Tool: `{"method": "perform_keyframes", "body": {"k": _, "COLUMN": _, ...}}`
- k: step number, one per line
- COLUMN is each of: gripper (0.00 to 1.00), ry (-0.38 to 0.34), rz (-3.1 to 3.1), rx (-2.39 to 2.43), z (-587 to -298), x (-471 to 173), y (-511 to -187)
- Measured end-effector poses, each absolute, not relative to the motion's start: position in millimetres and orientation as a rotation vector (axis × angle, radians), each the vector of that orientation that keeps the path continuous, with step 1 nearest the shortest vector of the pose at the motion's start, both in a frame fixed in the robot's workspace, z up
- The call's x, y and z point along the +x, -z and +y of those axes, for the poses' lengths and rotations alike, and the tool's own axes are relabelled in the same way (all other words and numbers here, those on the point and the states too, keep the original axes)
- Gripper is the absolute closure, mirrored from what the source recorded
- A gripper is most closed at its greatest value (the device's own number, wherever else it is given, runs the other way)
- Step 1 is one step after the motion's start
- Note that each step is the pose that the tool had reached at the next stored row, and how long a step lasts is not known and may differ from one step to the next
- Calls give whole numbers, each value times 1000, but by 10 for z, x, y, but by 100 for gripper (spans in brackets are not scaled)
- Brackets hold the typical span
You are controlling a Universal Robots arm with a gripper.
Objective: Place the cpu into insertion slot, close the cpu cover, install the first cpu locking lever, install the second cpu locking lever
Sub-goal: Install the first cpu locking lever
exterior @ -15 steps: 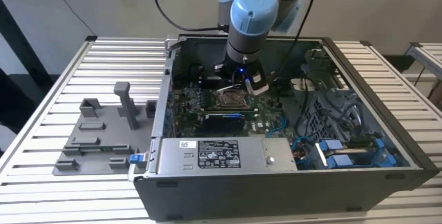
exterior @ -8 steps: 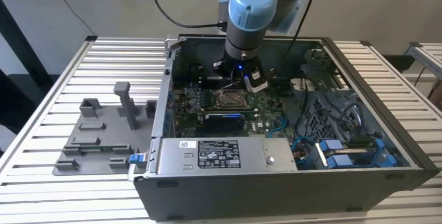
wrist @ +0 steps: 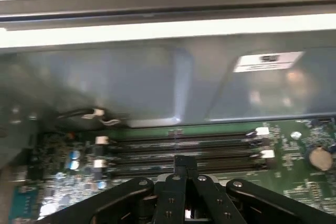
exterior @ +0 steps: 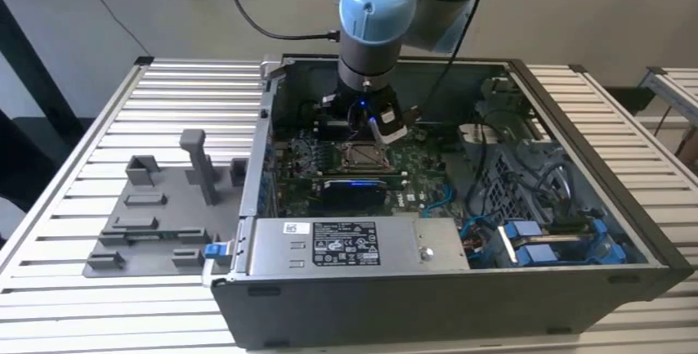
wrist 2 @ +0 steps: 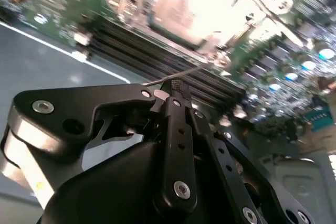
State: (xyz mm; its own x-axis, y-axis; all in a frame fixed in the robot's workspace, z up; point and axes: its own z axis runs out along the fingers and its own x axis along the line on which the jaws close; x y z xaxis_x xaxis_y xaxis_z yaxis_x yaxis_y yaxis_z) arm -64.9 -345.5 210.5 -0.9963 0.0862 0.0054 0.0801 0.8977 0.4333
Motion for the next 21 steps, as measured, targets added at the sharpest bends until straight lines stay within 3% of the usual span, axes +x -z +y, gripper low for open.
{"method": "perform_keyframes", "body": {"k": 21, "gripper": 89, "ry": -681, "rz": 3044, "rx": 133, "z": -3499, "x": -815, "y": -2020}}
